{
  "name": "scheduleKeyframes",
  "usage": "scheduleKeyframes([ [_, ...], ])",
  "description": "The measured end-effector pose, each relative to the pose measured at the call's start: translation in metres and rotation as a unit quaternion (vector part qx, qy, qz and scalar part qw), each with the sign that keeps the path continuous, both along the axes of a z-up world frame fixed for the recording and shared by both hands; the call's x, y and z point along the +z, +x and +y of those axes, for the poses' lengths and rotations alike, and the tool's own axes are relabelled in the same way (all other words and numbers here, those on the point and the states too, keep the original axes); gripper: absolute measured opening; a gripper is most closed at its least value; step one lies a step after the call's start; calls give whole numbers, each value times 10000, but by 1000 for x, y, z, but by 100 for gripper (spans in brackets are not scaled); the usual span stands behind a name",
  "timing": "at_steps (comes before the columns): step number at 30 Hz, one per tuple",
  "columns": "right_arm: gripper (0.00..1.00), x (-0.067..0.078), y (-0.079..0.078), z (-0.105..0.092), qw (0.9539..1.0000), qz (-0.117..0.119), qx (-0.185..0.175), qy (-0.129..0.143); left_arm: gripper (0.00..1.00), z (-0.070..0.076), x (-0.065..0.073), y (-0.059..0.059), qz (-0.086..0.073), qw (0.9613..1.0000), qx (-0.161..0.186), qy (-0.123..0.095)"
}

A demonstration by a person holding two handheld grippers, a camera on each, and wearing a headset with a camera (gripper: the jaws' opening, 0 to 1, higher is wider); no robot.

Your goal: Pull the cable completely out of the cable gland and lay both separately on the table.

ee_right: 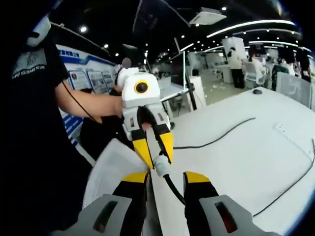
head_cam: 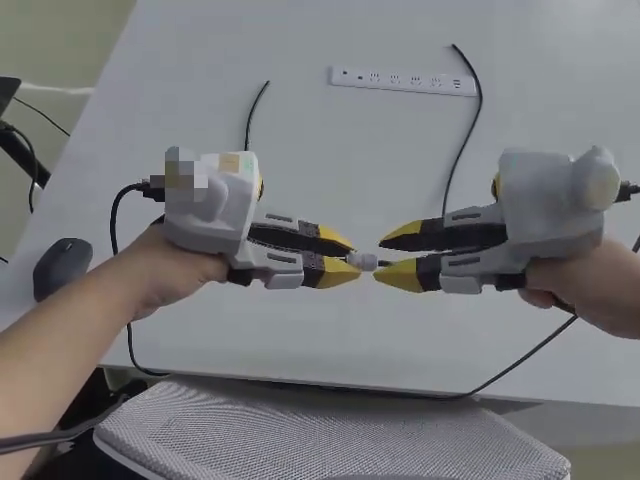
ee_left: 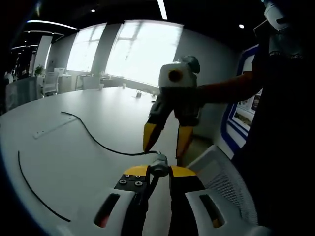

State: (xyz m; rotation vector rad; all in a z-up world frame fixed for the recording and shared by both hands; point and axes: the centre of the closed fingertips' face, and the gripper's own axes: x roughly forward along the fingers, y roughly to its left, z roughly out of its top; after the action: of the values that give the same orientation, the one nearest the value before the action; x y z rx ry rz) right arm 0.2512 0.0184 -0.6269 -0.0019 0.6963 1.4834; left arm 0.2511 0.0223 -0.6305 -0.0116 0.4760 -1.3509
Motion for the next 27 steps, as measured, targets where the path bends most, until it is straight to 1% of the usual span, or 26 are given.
scheduleKeyframes([
  [2,23,1,5,0,9999,73,-19,71,15,-1,3,-1,-73,10000,-8,-16],
  [3,22,4,3,2,9992,338,17,196,15,-2,4,-1,-101,9999,-17,-17],
  [5,19,4,7,2,9989,395,22,262,15,-2,3,0,-120,9999,-26,13],
  [6,19,5,4,3,9981,521,88,308,15,-3,3,0,-115,9999,-30,27],
  [8,18,3,4,4,9980,538,121,295,15,-3,3,-1,-124,9999,-33,58],
  [9,18,2,3,4,9975,611,174,302,15,-3,2,0,-135,9999,-33,70],
  [10,17,3,-3,4,9955,845,259,338,15,-4,3,0,-145,9999,-32,82],
  [12,16,2,-1,5,9940,1001,225,380,15,-4,4,0,-174,9998,-36,84],
  [17,15,-1,-5,4,9922,1139,363,348,15,-7,4,0,-173,9998,-44,105],
  [20,11,-2,-4,4,9926,1093,407,344,15,-9,3,1,-136,9998,-30,115],
  [21,10,-2,-5,4,9920,1131,441,344,15,-9,3,1,-135,9998,-26,117],
  [23,9,-2,-4,4,9915,1171,442,367,15,-10,3,2,-109,9999,-7,118],
  [25,9,-2,-4,3,9916,1142,478,363,15,-11,2,2,-73,9999,12,132],
  [27,9,-3,-3,3,9917,1122,505,367,15,-11,1,3,-72,9999,23,137],
])
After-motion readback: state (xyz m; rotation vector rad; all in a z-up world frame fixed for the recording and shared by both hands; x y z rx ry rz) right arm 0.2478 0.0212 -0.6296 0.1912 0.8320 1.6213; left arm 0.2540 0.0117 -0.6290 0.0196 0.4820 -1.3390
